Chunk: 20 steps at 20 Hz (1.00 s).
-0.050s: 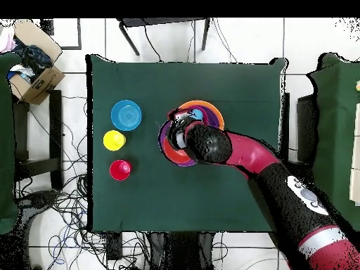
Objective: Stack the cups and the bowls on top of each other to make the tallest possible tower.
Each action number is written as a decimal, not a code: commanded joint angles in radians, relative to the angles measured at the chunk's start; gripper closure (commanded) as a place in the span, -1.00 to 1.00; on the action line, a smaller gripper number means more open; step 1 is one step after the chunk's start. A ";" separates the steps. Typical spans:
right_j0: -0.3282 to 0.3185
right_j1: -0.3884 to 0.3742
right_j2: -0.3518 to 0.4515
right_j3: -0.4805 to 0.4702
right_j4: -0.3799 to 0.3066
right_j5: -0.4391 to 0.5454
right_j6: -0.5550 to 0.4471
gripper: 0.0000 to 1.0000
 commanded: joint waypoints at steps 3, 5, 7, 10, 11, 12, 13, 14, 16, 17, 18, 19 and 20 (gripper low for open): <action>0.040 0.024 -0.050 -0.037 -0.083 -0.063 -0.049 1.00; 0.060 -0.001 -0.089 -0.055 -0.108 -0.087 -0.049 1.00; 0.074 -0.044 -0.126 -0.060 -0.125 -0.088 -0.046 1.00; 0.121 -0.106 -0.235 -0.095 -0.175 -0.053 -0.049 1.00; 0.139 -0.119 -0.278 -0.117 -0.197 -0.022 -0.055 1.00; 0.143 -0.121 -0.301 -0.138 -0.211 0.011 -0.067 1.00; 0.155 -0.124 -0.332 -0.162 -0.233 0.034 -0.075 1.00; 0.148 -0.126 -0.338 -0.170 -0.240 0.054 -0.088 1.00; 0.140 -0.127 -0.354 -0.188 -0.262 0.072 -0.108 1.00; 0.135 -0.126 -0.358 -0.194 -0.272 0.070 -0.113 1.00; 0.132 -0.126 -0.363 -0.200 -0.281 0.071 -0.117 1.00; 0.127 -0.126 -0.365 -0.203 -0.285 0.081 -0.121 1.00; 0.113 -0.125 -0.355 -0.200 -0.284 0.088 -0.129 1.00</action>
